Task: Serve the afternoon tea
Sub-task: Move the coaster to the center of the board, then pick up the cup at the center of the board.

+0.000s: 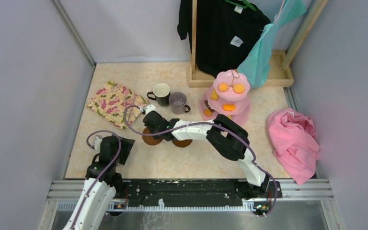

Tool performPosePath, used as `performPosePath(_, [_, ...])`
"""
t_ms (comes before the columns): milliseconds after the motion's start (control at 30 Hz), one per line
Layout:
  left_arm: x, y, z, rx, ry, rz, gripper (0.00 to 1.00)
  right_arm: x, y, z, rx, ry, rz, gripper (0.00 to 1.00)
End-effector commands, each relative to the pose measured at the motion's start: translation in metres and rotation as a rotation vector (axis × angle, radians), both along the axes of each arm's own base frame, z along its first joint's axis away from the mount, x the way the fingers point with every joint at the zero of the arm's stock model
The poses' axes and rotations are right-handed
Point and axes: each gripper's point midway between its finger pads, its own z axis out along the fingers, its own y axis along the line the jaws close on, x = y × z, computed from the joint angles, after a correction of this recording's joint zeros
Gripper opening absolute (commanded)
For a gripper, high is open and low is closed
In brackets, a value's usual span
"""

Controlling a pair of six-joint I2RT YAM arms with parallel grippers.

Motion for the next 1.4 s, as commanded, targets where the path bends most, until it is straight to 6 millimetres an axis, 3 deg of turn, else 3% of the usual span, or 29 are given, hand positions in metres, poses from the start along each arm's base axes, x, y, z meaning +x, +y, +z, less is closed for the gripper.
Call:
performPosePath(0, [0.007,-0.003,0.009,0.009,-0.037,-0.028,0.79,-0.01,-0.022,-0.011,-0.079,0.041,0.029,0.0])
performPosePath(100, [0.014,0.002,0.021,0.049,-0.065,-0.021,0.8,-0.01,-0.004,0.009,-0.04,0.008,0.093,0.02])
performPosePath(300, [0.037,0.01,0.066,0.126,-0.172,-0.016,0.83,0.003,0.024,0.07,0.03,-0.096,0.158,0.26])
performPosePath(400, [0.05,0.008,0.09,0.133,-0.239,-0.027,0.84,0.011,0.025,0.102,0.052,-0.152,0.155,0.35])
performPosePath(500, [0.064,0.002,0.11,0.148,-0.295,-0.064,0.84,0.02,0.018,0.129,0.073,-0.201,0.138,0.37])
performPosePath(667, [0.086,-0.006,0.132,0.197,-0.321,-0.135,0.85,0.036,-0.008,0.164,0.074,-0.283,0.088,0.39])
performPosePath(867, [0.111,-0.021,0.144,0.241,-0.337,-0.243,0.85,0.058,-0.064,0.179,0.011,-0.381,-0.003,0.46])
performPosePath(1133, [0.138,-0.04,0.136,0.254,-0.31,-0.362,0.84,0.085,-0.132,0.174,-0.109,-0.379,-0.098,0.55])
performPosePath(1367, [0.161,-0.04,0.14,0.318,-0.323,-0.388,0.85,0.101,-0.17,0.157,-0.108,-0.314,-0.13,0.57])
